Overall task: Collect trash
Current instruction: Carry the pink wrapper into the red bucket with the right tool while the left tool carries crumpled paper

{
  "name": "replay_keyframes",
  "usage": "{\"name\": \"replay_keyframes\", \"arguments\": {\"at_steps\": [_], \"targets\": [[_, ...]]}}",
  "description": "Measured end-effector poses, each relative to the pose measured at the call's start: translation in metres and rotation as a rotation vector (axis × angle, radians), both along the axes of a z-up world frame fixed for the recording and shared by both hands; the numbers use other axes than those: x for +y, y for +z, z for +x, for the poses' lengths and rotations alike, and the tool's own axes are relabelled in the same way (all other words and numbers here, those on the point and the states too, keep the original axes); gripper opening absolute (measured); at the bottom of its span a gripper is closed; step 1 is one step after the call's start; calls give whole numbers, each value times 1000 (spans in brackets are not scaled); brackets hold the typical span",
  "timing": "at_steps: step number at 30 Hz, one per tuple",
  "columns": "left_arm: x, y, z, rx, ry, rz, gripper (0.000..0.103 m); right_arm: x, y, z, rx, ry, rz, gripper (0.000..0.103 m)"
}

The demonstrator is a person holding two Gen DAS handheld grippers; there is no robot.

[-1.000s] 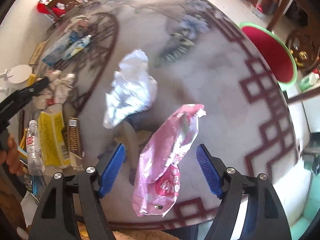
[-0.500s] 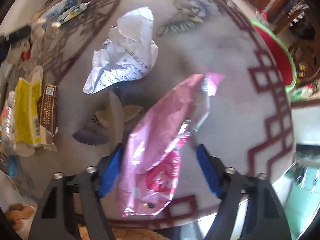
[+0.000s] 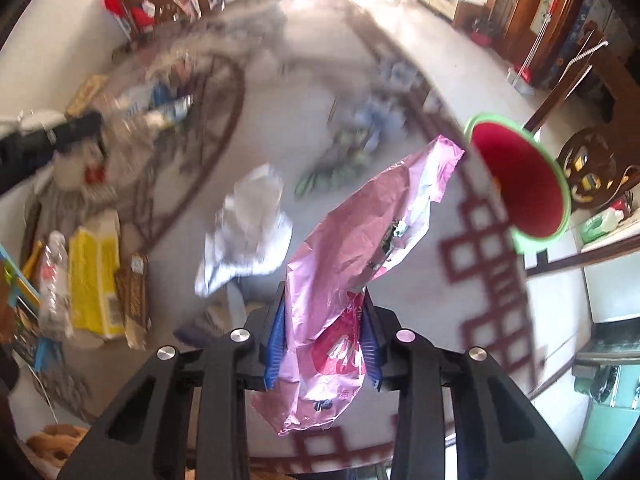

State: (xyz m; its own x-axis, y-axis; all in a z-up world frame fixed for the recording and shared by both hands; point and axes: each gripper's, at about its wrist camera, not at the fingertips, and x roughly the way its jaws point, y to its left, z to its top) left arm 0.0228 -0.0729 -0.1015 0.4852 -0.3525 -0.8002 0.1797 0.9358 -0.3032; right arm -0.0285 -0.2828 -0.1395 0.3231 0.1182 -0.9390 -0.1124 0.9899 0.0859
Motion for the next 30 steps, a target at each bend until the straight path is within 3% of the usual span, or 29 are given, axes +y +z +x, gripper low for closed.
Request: {"name": "replay_keyframes", "arguments": {"at_steps": [12, 30], "targets": [[-47, 22, 7, -42, 52, 5, 36, -42, 37, 41, -93, 73, 66, 32], [-123, 31, 33, -56, 76, 51, 36, -114, 34, 78, -103, 94, 94, 33]]}}
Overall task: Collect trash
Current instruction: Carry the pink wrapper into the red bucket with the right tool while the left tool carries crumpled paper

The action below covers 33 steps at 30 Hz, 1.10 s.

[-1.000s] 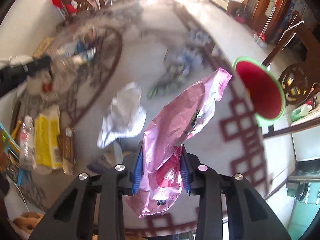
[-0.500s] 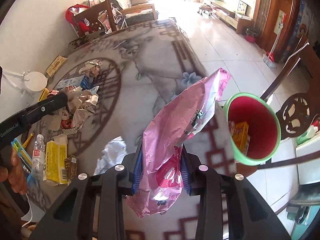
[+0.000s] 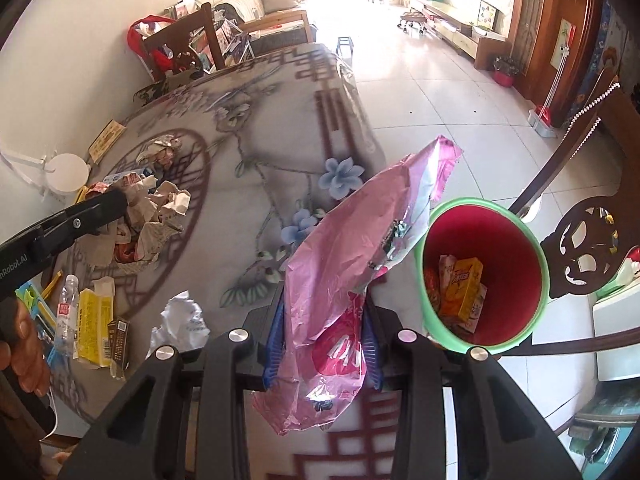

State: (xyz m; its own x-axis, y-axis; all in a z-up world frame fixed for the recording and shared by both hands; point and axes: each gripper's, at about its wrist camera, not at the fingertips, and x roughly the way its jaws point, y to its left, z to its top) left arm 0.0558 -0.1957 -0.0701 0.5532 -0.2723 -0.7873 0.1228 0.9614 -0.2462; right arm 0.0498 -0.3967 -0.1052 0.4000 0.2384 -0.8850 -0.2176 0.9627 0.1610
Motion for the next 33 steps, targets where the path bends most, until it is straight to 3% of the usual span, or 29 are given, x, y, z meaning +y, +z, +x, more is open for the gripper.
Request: {"name": "replay_keyframes", "arguments": {"at_steps": [11, 22, 33], "targets": [[-41, 1, 15, 7, -21, 19, 36, -63, -1, 22, -4, -78, 4, 33], [-81, -10, 31, 45, -67, 38, 37, -139, -27, 50, 40, -200, -33, 34], [-113, -18, 48, 59, -134, 41, 37, -173, -48, 70, 76, -245, -41, 40]]}}
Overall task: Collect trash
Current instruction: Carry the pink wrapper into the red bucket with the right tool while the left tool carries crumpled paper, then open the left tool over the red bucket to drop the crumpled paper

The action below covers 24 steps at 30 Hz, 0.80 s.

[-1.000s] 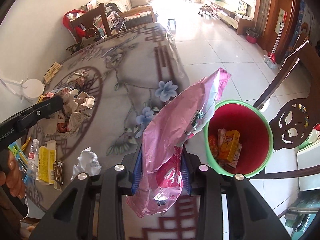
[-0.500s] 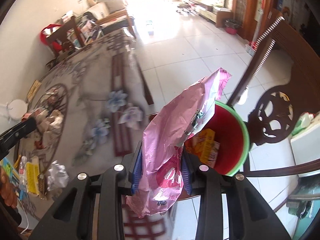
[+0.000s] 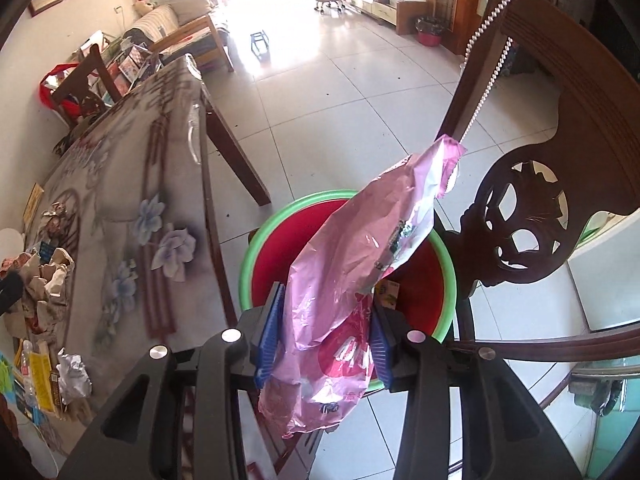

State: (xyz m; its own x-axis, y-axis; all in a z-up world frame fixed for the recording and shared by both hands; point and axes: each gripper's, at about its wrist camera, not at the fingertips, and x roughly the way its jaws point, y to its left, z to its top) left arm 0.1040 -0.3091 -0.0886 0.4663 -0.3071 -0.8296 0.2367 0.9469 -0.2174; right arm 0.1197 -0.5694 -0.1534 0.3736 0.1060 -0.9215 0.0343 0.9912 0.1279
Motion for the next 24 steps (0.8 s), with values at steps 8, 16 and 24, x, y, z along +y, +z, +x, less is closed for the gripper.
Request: {"name": "replay_keyframes", "arguments": {"at_steps": [8, 16, 24], "targets": [[-34, -7, 15, 12, -88, 22, 37, -14, -10, 7, 2, -23, 8, 69], [-84, -21, 39, 30, -218, 7, 37, -39, -4, -1, -35, -115, -12, 73], [-141, -30, 52, 10, -358, 4, 42, -73, 2, -25, -32, -229, -31, 73]]}}
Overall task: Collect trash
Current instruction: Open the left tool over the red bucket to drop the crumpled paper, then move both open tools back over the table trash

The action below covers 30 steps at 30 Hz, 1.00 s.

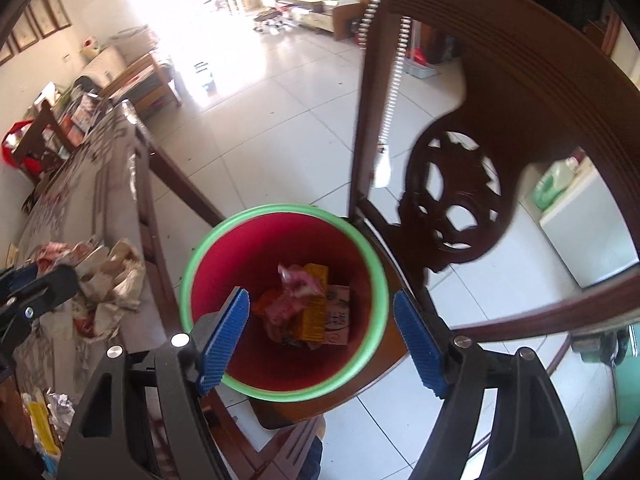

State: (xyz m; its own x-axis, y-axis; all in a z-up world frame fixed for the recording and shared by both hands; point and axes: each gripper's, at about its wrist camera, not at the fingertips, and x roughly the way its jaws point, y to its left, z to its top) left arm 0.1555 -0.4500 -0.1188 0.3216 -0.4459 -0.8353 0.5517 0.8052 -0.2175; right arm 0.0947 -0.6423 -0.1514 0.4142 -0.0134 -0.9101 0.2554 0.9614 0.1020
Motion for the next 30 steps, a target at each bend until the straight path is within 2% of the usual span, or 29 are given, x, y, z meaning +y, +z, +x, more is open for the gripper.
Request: {"name": "replay_keyframes", "arguments": {"at_steps": [2, 4, 9, 16, 23, 30], "targets": [[-6, 1, 2, -11, -1, -19, 64, -4, 1, -6, 5, -16, -5, 73], [-8, 3, 4, -15, 7, -41, 70, -7, 2, -12, 10, -30, -11, 73], [5, 11, -3, -14, 23, -56, 70, -3, 8, -22, 4, -34, -17, 73], [79, 38, -35, -84, 159, -49, 70, 37, 25, -22, -29, 48, -17, 73], [182, 54, -81, -136, 369, -8, 70, 121, 38, -20, -49, 226, -8, 73], [284, 44, -118, -106, 557, 31, 70, 213, 33, -41, -28, 376, 45, 77]]}}
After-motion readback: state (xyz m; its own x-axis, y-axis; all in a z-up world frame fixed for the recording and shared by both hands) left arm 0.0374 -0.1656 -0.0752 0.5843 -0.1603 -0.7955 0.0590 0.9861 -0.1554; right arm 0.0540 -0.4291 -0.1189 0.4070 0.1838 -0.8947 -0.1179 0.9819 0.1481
